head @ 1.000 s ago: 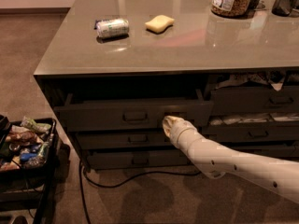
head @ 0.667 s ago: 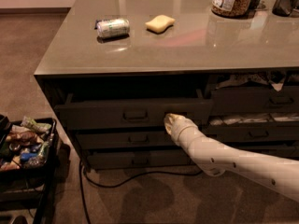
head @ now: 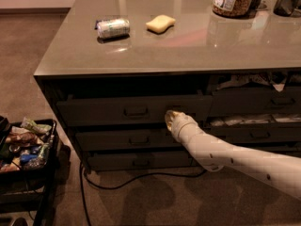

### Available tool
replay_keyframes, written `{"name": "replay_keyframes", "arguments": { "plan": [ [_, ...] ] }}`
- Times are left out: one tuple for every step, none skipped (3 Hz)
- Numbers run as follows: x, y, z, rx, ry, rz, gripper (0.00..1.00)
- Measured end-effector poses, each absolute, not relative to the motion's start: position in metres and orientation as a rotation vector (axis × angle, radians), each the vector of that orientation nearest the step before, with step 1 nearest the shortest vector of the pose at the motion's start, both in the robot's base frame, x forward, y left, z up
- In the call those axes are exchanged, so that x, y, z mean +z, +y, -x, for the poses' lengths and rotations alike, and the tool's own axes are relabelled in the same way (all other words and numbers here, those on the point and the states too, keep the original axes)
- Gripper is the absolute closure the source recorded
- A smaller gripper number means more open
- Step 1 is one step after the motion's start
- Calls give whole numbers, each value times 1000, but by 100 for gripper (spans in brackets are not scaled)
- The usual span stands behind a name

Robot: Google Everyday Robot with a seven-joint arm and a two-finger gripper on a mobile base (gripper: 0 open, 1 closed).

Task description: Close top drawer

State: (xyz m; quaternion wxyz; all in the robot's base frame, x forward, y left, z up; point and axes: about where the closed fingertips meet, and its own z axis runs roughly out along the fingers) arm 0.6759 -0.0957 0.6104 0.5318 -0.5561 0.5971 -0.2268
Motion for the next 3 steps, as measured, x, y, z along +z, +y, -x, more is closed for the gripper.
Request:
{"name": "replay_keyframes", "arguments": {
  "plan": [
    [613,-93,-688,-549,1408,1322,100],
    [616,-90,-699,-557,1388,1322,100],
    [616,-90,-699,-557,1388,1322,100]
  ]
}}
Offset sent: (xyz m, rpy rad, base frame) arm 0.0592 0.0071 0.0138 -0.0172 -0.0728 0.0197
